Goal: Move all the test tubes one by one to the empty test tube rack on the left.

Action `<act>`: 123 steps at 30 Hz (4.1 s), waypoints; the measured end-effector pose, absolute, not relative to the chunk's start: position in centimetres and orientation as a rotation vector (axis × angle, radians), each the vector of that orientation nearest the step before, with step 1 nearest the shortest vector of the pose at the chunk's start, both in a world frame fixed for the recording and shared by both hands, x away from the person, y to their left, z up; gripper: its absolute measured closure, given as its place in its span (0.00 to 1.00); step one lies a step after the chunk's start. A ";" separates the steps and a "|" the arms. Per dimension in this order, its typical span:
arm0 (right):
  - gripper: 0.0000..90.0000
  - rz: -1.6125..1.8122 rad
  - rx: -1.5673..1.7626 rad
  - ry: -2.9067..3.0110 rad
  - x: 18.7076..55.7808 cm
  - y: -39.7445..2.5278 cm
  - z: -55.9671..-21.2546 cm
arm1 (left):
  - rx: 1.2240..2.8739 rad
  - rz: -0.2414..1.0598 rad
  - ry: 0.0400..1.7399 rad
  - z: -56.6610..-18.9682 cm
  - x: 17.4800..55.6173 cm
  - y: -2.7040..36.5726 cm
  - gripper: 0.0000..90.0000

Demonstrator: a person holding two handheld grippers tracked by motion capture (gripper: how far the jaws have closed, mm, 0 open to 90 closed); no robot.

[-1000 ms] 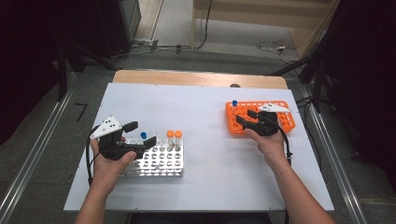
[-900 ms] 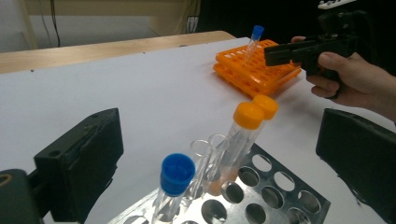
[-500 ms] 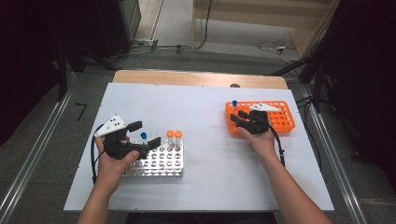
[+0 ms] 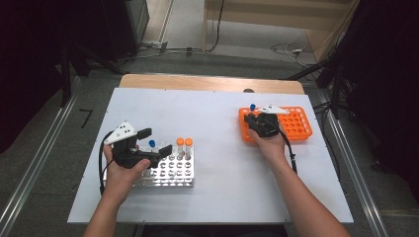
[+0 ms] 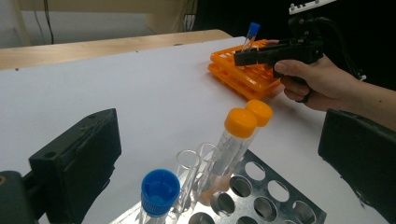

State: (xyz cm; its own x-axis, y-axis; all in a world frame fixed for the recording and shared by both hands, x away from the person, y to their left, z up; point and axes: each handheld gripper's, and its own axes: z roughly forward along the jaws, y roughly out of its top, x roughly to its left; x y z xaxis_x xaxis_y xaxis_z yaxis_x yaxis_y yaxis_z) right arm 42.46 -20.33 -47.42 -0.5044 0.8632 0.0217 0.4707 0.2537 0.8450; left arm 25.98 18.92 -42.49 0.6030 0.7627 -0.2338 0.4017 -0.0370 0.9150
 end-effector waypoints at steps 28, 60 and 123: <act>0.83 1.338 1.092 2.071 36.6 -21.2 -42.6 | 1.643 0.404 0.906 -40.2 24.8 15.7 0.00; 0.83 1.471 0.897 2.286 26.4 -20.9 -42.7 | 1.701 0.361 0.806 -40.6 23.4 9.7 0.02; 0.17 1.481 0.710 2.431 24.3 -16.9 -44.0 | 1.711 0.318 0.623 -40.0 22.9 10.6 0.85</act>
State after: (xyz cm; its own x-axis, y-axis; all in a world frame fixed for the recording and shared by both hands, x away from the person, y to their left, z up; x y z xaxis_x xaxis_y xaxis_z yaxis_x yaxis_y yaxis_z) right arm 24.34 -16.93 -44.01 -0.8625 0.5012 0.0705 0.2925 0.3798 0.8776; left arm 22.90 10.60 -40.01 0.8175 0.5630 -0.1217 0.2327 -0.1294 0.9639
